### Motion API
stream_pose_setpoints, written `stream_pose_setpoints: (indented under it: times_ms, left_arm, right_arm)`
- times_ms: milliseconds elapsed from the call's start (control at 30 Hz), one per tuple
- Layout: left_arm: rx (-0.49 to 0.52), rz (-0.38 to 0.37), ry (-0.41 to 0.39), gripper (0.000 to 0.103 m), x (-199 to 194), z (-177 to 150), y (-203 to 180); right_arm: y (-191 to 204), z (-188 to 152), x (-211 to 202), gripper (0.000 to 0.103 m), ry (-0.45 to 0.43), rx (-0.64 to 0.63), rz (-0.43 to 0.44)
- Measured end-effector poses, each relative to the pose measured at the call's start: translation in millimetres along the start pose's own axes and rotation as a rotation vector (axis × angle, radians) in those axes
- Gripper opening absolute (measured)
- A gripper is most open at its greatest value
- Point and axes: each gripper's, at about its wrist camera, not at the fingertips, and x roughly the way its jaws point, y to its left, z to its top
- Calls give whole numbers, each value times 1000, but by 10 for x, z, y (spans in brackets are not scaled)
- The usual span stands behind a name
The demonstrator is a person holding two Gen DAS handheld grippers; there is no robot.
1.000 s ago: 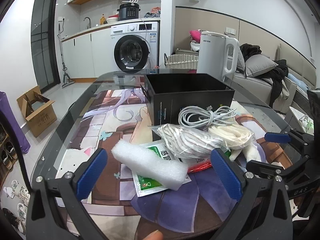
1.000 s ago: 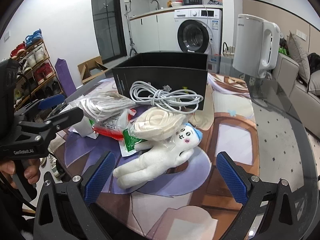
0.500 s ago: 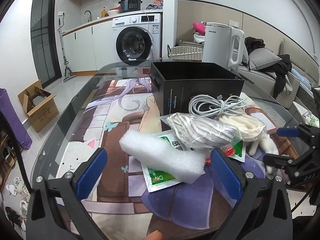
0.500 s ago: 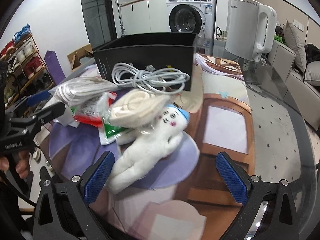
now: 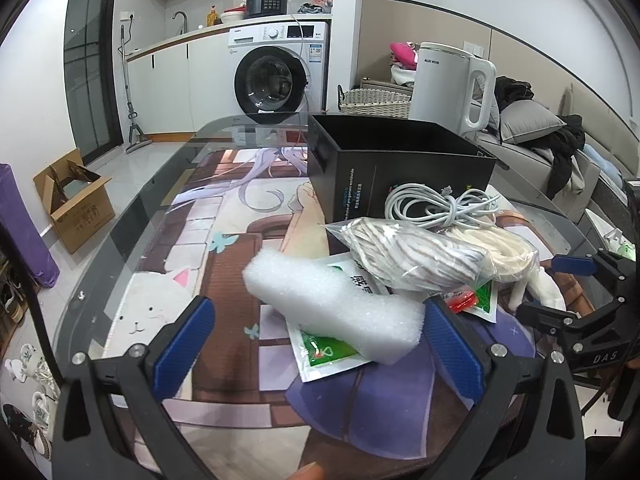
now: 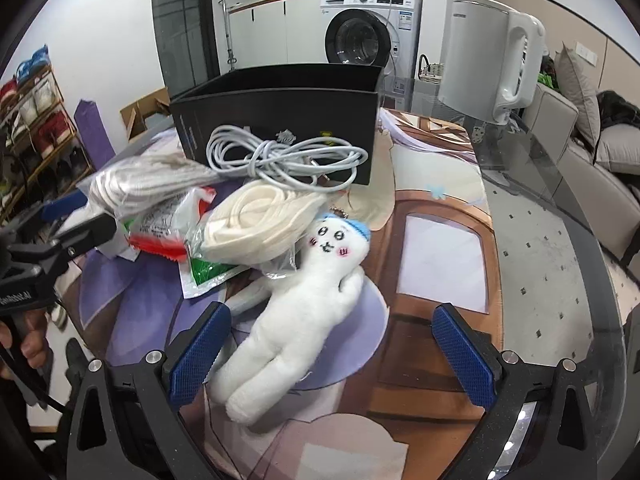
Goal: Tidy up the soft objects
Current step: 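Grasp the white foam sheet with the left tool while the right tool grasps the white plush doll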
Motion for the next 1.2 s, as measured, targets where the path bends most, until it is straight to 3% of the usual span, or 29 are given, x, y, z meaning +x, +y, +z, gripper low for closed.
stream_pose_setpoints:
  times_ms: [267, 600, 733, 833, 900, 967, 1200]
  left_arm:
    - [-32, 15, 4, 103, -72, -34, 179]
    - [-62, 4, 42, 101, 66, -74, 208]
    - [-78, 9, 76, 87, 145, -104, 249]
    - [-61, 28, 65, 76, 140, -110, 253]
    - [-67, 25, 54, 62, 118, -116, 278]
    - [-74, 11, 49, 37, 107, -112, 311]
    - [-59, -9, 21, 36, 54, -93, 276]
  right_arm:
    - [-194, -41, -40, 102, 15, 23, -24]
    - [-202, -15, -28, 74, -21, 16, 10]
    - [-130, -11, -45, 66, -32, -5, 20]
    - [-91, -26, -68, 53, -40, -27, 36]
    - [-74, -33, -86, 39, -41, -34, 47]
    - [-71, -37, -100, 32, -42, -34, 45]
    - [-106, -72, -126, 26, -51, -28, 45]
